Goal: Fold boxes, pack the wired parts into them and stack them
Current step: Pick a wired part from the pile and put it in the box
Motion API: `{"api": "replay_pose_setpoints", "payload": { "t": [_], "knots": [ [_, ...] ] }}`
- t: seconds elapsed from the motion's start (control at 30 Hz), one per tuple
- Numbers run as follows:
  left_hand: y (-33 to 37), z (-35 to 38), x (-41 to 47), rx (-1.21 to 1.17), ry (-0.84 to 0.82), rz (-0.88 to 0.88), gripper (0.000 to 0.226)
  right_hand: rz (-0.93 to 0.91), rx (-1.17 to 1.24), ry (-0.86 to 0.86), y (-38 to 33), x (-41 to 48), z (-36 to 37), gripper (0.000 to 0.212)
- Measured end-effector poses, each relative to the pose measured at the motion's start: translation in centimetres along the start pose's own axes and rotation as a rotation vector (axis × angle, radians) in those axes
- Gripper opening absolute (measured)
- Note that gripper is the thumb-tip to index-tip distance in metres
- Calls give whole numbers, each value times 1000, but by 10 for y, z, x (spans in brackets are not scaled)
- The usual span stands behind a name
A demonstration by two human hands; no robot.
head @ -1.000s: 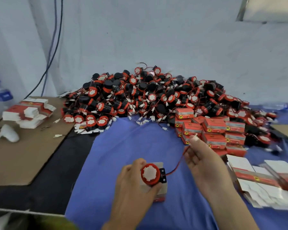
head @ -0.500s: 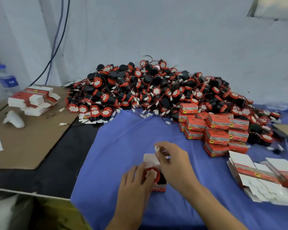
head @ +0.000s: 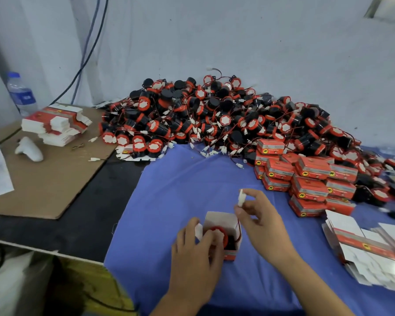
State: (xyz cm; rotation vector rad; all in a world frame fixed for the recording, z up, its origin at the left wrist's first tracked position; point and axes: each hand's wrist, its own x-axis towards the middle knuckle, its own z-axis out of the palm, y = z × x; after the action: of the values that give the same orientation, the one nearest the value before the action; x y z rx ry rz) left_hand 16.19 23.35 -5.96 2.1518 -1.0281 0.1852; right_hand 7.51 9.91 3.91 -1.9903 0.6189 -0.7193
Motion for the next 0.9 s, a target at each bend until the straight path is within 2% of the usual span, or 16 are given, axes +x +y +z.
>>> {"api": "replay_pose_setpoints", "payload": {
  "t": [0.07, 0.13, 0.27, 0.3, 0.37, 0.43, 0.47, 0.6, 0.7, 0.77, 0.83, 0.9],
  "knots": [
    [4, 2, 5, -92, -55, -77, 31, -48, -160, -77, 2, -5, -5, 51],
    [7, 3, 10, -239, -95, -152, 22, -109, -296, -87, 4, -7, -4, 63],
    [7, 6, 13, -368, -37, -198, 12, -75, -213, -25, 9, -14, 5, 70],
    [6, 6, 13, -384, -22, -195, 12, -66, -202, -2, 10, -16, 8, 66],
    [6, 6, 12, -402, 4, -183, 15, -88, -274, 24, 11, -17, 12, 44],
    [5, 8, 13, -406, 3, -196, 20, -144, -442, -6, 9, -14, 17, 19],
    [4, 8, 13, -393, -13, -206, 21, -170, -535, -24, 7, -12, 19, 14],
    [0, 8, 10, -292, -117, -198, 36, -197, -754, -116, 0, -1, 27, 15],
    [-1, 7, 8, -272, -156, -218, 41, -159, -714, -170, 1, 4, 29, 13],
    [1, 3, 10, -431, -174, -339, 42, -155, -675, -176, 6, 5, 33, 10],
    [5, -3, 12, -712, -149, -482, 50, -172, -687, -178, 12, 4, 39, 24],
    [9, 0, 13, -920, -124, -542, 56, -104, -630, -167, 17, 1, 43, 26]
  ]
}}
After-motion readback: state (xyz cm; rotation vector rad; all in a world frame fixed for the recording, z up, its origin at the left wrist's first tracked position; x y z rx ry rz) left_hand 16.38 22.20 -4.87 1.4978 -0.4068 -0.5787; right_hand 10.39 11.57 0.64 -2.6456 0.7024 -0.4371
